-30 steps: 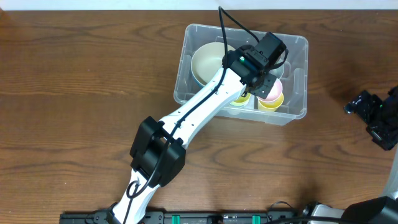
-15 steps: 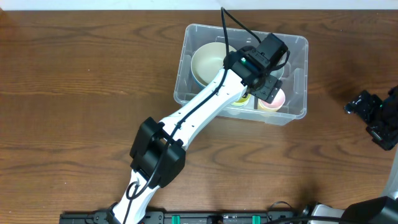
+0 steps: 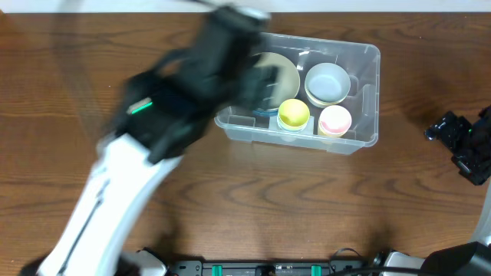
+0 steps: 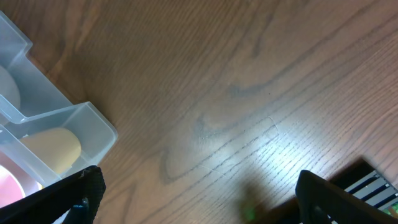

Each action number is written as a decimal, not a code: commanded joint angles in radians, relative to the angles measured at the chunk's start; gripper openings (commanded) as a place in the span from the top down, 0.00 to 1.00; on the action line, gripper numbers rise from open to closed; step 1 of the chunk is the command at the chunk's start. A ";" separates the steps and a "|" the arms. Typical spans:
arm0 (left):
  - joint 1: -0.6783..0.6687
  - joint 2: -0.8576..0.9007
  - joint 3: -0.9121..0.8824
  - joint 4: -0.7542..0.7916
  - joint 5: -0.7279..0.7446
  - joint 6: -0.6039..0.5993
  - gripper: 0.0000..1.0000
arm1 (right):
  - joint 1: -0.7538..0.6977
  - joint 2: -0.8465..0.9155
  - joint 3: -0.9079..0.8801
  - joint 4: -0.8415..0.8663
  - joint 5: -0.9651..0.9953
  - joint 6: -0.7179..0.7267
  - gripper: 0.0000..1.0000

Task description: Pack container

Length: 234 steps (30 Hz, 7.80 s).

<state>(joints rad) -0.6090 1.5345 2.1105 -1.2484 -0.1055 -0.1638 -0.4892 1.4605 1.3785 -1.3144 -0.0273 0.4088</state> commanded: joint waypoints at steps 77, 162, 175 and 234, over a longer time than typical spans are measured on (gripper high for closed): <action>0.541 -1.515 -1.767 0.908 0.251 0.134 0.02 | -0.005 -0.002 -0.001 0.002 0.000 -0.013 0.01; 0.574 -1.531 -2.107 1.191 0.252 0.133 0.02 | 0.027 -0.153 -0.001 0.002 0.000 -0.013 0.01; 0.574 -1.531 -2.107 1.191 0.252 0.133 0.02 | 0.278 -0.681 -0.001 0.002 0.003 -0.013 0.01; 0.574 -1.531 -2.107 1.191 0.252 0.133 0.02 | 0.470 -1.455 -1.320 1.225 -0.130 -0.576 0.01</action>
<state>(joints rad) -0.0399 0.0101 0.0193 -0.0212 0.1280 -0.0471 -0.0277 0.0128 0.0822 -0.0921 -0.1638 -0.1234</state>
